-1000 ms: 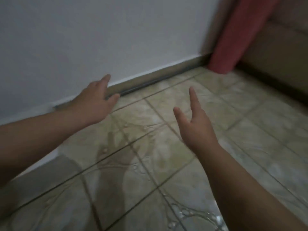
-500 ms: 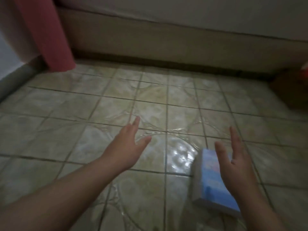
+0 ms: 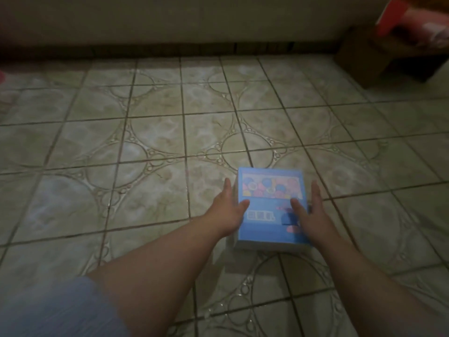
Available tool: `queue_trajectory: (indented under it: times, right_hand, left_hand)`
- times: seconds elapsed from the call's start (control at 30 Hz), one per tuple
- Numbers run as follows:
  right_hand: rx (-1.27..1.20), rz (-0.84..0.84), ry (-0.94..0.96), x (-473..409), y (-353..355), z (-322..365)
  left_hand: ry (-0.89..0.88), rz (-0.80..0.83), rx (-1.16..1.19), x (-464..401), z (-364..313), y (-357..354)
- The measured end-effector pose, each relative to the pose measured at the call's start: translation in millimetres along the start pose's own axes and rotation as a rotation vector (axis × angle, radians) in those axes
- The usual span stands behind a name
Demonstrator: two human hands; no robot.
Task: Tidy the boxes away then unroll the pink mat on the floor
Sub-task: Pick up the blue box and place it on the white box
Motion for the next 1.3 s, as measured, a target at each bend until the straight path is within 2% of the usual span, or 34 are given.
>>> queue_trajectory:
  times: [0.1,0.2,0.53,0.67,0.83,0.97,1.13,1.3]
  right_hand:
    - [0.095,0.005,0.064,4.2,-8.9,-10.7]
    - [0.078,-0.023,0.074,4.0,-14.1,-15.4]
    - [-0.102,-0.061,0.015,2.5,-16.4,-22.4]
    - [-0.162,0.033,0.029,14.8,-25.9,-10.3]
    - [-0.291,0.162,0.101,38.5,-71.9,48.9]
    - [-0.407,0.358,0.155,57.3,-120.5,128.2]
    - [-0.48,0.616,0.288,101.2,-188.4,246.5]
    - [-0.496,0.842,0.423,188.2,-270.2,337.9]
  left_hand:
    - [-0.012,0.052,0.011,-7.0,8.7,-13.8]
    - [-0.03,0.082,0.074,-14.5,12.0,-20.1]
    - [-0.048,0.003,0.332,-23.2,17.8,-36.9]
    - [0.012,-0.022,0.491,-4.1,26.7,-20.8]
    - [0.017,-0.144,0.621,24.9,47.3,57.1]
    - [-0.064,-0.265,0.676,51.5,51.0,148.3]
    - [-0.108,-0.515,0.695,110.1,72.4,271.3]
    - [-0.131,-0.819,0.728,206.8,116.3,373.6]
Point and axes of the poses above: each hand's wrist, its own x-axis away from the middle knuckle, its own y-axis out of the back of the hand, z = x × y, the point moved 3 cm from there along -x, towards the middle knuckle, and after that the axes turned 4 degrees about -z, right-handed, at the moved point
